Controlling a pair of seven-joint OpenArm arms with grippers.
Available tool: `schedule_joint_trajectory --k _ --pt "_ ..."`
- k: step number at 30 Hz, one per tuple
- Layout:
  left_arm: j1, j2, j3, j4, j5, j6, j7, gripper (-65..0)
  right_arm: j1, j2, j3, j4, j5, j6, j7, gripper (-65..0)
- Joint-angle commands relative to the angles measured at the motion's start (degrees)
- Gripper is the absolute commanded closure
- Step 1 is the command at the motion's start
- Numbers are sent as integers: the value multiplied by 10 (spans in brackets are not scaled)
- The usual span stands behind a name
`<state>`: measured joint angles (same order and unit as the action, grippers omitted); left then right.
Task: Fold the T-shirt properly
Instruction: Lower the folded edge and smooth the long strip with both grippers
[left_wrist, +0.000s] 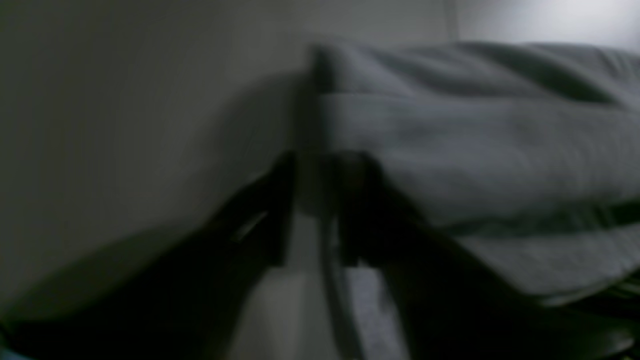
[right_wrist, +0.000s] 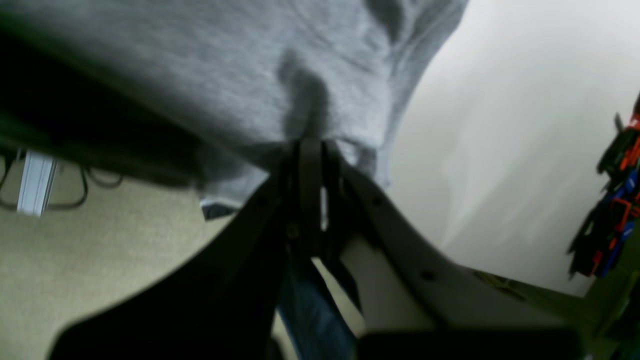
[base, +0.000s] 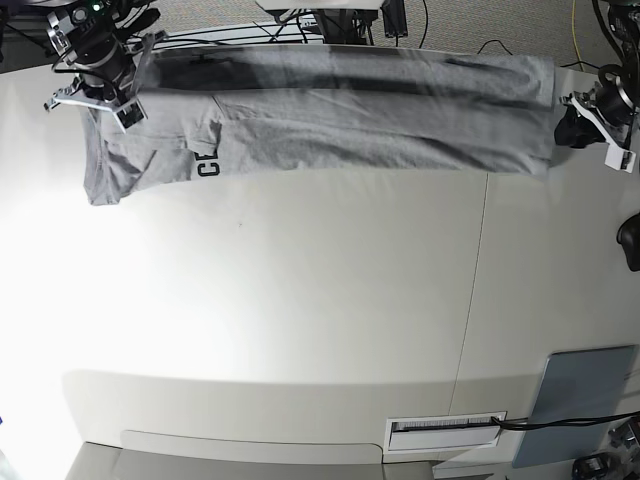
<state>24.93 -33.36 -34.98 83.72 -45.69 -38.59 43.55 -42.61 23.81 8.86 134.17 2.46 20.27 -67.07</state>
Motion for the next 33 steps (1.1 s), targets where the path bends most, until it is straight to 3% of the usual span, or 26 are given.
schedule_joint_trajectory --k 1,3,8,11,14,18,21,33 --pt "0 -12 -7 7 -10 -3 -9 -244 -9 6 6 8 0 6 2 0" --pt "0 -12 -7 7 -10 -3 -9 -247 -16 6 6 8 1 17 3 0" --pt "0 -12 -7 7 -10 -3 -9 -247 -15 6 6 8 1 23 21 -187" --pt "0 -12 -7 7 -10 -3 -9 -247 -15 6 6 8 1 23 23 -255" --pt "0 -12 -7 7 -10 -3 -9 -247 -11 6 6 8 1 12 23 -256" --pt "0 -12 -7 7 -10 -3 -9 -247 18 6 6 8 1 -49 37 -256" --pt "0 -12 -7 7 -10 -3 -9 -247 48 6 6 8 1 -73 59 -256" --pt "0 0 -7 7 -48 1 -2 -297 71 6 6 8 1 -73 61 -256"
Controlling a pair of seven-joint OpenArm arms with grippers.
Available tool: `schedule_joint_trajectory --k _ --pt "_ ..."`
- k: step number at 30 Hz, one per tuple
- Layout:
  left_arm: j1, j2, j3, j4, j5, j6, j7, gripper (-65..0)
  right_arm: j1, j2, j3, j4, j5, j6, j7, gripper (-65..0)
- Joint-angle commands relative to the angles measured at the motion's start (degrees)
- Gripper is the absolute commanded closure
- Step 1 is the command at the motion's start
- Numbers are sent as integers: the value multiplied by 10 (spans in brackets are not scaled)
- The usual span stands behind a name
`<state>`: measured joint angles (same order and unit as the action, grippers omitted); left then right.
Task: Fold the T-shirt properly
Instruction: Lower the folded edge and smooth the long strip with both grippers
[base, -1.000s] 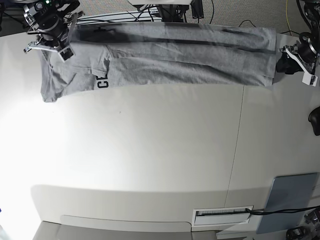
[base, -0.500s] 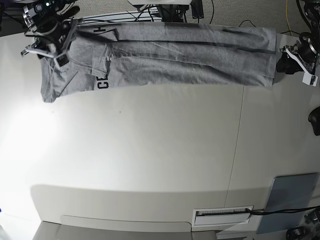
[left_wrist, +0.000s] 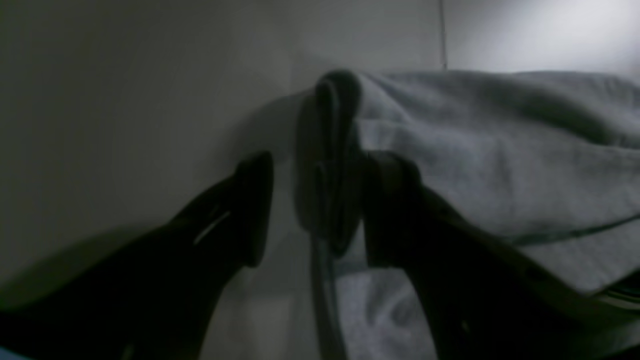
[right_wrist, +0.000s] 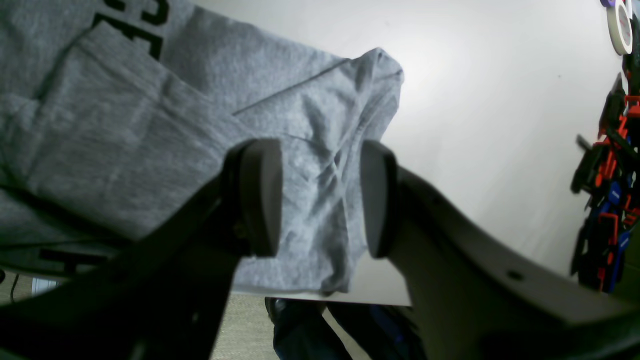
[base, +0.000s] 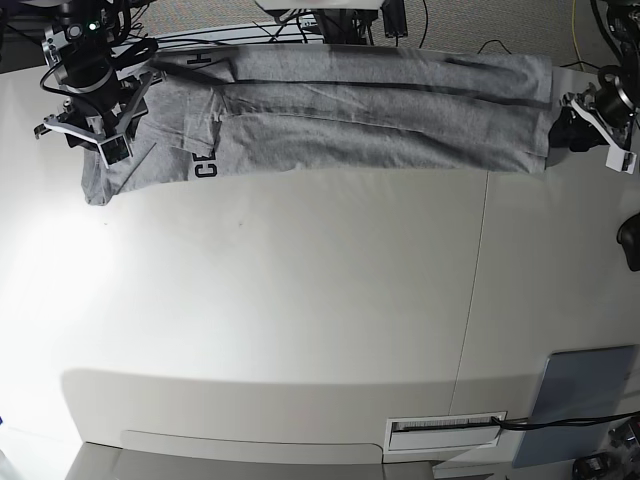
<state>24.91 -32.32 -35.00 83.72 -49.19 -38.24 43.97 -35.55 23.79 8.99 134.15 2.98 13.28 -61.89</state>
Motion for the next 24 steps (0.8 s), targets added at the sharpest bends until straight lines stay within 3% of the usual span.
schedule_joint_trajectory --k 1,9,13,24 --pt "0 -5 -6 7 -12 -2 -6 -297 0 7 5 9 -5 -3 10 -256" --pt "0 19 -7 7 -17 -5 0 -297 0 7 4 9 -5 -3 10 -256" --pt "0 25 -6 -1 25 24 2 -297 0 7 4 9 -4 -3 10 -256" --pt "0 38 1 -58 24 6 9 -291 0 7 4 9 -4 -3 10 -256"
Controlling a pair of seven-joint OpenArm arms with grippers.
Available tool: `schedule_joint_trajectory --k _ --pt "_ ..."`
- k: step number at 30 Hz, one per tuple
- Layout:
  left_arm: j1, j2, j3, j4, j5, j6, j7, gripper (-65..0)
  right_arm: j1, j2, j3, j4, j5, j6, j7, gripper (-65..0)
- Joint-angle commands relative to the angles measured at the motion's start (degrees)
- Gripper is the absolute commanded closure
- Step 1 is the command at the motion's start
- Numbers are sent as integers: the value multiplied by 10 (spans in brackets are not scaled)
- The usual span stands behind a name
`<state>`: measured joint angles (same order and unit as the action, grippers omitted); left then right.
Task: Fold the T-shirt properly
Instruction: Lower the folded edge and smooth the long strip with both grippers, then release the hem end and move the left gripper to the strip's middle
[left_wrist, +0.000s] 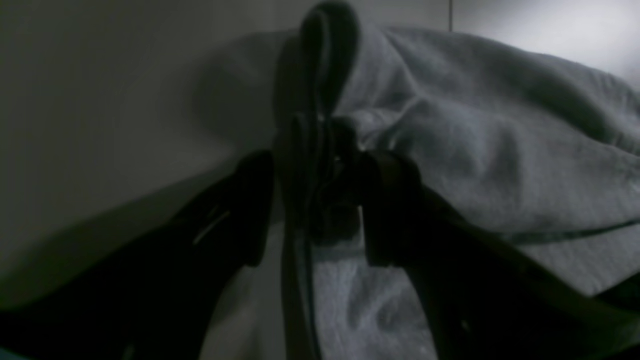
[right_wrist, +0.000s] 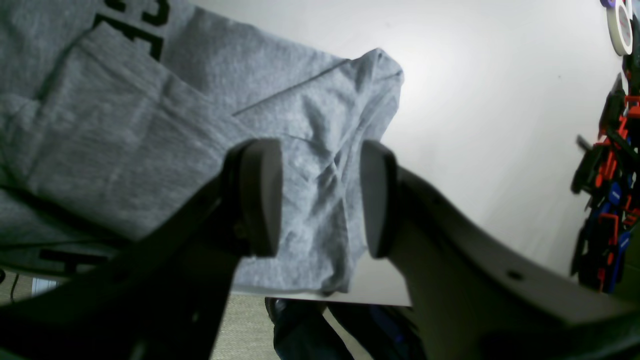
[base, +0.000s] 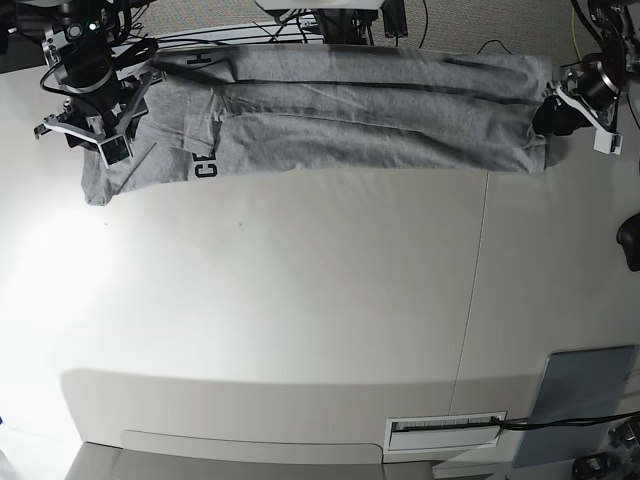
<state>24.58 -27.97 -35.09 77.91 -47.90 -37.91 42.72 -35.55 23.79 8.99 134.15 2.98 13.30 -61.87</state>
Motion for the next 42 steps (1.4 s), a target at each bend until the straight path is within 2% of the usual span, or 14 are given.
schedule_joint_trajectory --k 1,2,6,8,10,11,13,18,22,25,28,33,38,42 --pt "3 -6 6 -1 11 -8 31 -286 0 7 4 9 -4 -3 10 -256" --pt "3 -6 10 -2 8 -21 43 -283 0 7 4 9 -4 -3 10 -256" --pt "3 -6 20 -2 -28 -21 85 -249 0 7 4 9 -4 -3 10 -256" --pt "2 -8 20 -2 -29 -21 82 -153 0 7 4 9 -5 -3 10 -256" --pt "0 -10 20 -2 -28 -21 66 -11 0 7 4 9 -5 -3 10 -256" --pt "0 -11 20 -2 -26 -21 53 0 0 7 4 9 -5 -3 12 -256" --pt "0 -16 20 -2 -20 -20 24 0 0 7 4 9 -5 -3 23 -256" --pt "-2 -43 19 2 2 33 -24 0 12 7 4 9 -5 -3 41 -256" --pt "-17 -62 19 16 76 87 -25 0 34 7 4 -4 -4 -2 56 -256" --pt "-16 -68 19 42 76 90 -14 0 52 7 4 -54 -5 5 68 -256" --pt "-14 -63 19 87 76 91 30 0 68 7 4 -95 -8 5 71 -256" --pt "21 -30 19 218 90 116 57 0 80 7 5 -117 -27 5 82 -256" --pt "72 42 19 381 87 116 58 0 80 7 5 -117 -28 5 88 -256" --pt "91 93 26 470 35 136 86 0 81 7 5 -117 -28 5 90 -256"
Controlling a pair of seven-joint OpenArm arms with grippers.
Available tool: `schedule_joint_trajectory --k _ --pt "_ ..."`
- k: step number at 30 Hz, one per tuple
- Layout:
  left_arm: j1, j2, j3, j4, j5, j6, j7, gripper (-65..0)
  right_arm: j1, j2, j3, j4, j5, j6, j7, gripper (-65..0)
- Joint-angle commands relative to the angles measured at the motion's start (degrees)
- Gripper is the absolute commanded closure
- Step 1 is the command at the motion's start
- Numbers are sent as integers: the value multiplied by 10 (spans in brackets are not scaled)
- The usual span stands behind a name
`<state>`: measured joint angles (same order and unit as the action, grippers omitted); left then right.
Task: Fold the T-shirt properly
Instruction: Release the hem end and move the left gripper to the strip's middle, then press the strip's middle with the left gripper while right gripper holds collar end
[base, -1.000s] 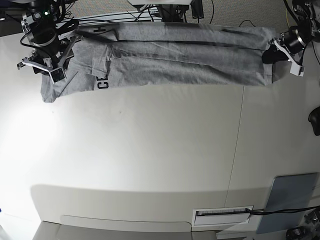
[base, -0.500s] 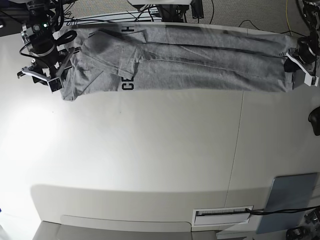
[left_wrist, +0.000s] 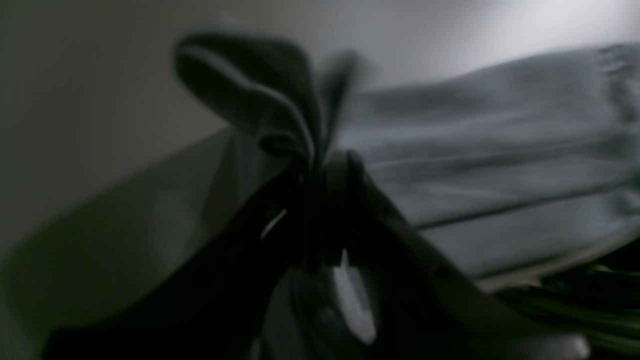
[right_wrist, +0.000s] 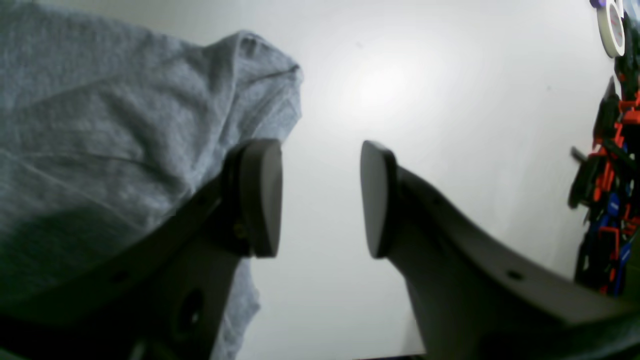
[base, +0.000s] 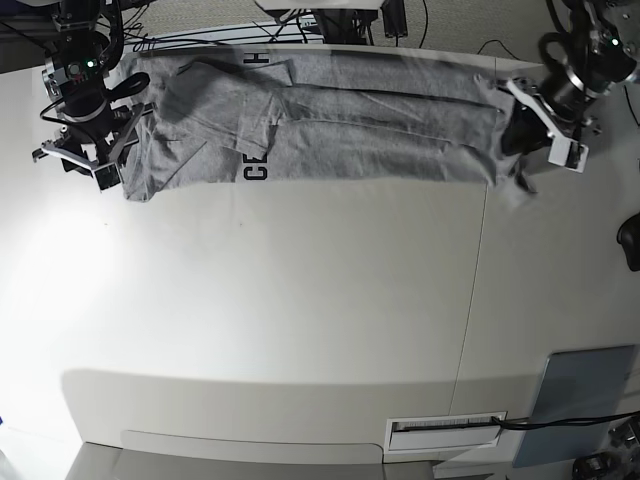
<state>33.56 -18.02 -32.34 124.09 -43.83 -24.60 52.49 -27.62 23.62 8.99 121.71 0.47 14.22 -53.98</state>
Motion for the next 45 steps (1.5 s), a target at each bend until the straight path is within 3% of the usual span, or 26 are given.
schedule_joint_trajectory --k 1,5,11,16,24,30,31,35,37,45 --pt "1 3 7 19 -12 9 0 0 2 8 5 7 -3 -4 13 -256" --pt "1 24 87 28 -1 35 3 0 2 8 5 7 -3 -4 13 -256" --pt "-5 41 248 28 84 92 -24 0 2 8 5 7 -3 -4 16 -256" --pt "-38 65 343 14 157 131 -32 0 2 8 5 7 -3 -4 16 -256" --pt "-80 112 417 2 199 130 -25 0 2 8 5 7 -5 -4 15 -256" --pt "-80 113 423 2 199 129 -25 0 2 9 5 7 -5 -4 17 -256" --pt "-80 113 423 2 198 123 -26 -13 2 8 5 7 -5 -4 19 -257" --pt "-80 113 423 2 185 87 -25 -262 2 9 5 7 -5 -4 34 -257" --pt "-80 113 423 2 171 80 -26 -347 2 9 5 7 -5 -4 36 -257" --pt "-89 113 423 2 175 80 -29 -361 2 8 9 7 -4 -21 17 -257"
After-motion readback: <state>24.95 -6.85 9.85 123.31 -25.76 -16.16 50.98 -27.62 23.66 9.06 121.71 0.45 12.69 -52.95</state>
